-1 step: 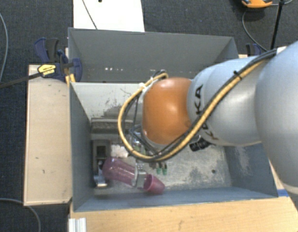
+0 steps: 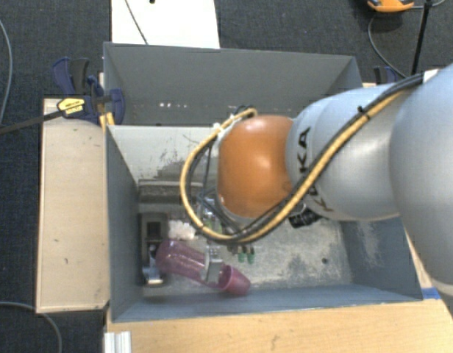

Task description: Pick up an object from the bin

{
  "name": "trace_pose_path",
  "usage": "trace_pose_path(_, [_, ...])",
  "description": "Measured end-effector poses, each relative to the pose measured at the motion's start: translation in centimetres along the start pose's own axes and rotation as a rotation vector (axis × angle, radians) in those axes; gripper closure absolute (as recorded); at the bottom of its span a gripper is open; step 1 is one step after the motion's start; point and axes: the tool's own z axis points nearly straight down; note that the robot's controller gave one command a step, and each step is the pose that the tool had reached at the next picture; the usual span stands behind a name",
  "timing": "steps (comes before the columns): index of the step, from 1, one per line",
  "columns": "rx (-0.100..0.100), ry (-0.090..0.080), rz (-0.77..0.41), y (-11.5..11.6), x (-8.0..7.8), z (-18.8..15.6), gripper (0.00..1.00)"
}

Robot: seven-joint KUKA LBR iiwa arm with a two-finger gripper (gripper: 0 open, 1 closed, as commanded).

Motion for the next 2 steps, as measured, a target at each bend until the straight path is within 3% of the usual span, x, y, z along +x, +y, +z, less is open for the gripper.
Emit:
trace_pose_path(1, [0.007, 0.002, -0.061, 1.49, 0.06, 7.55, 1.0])
trace_pose_path(2, [0.007, 0.002, -0.059, 1.49, 0.06, 7.55, 1.0])
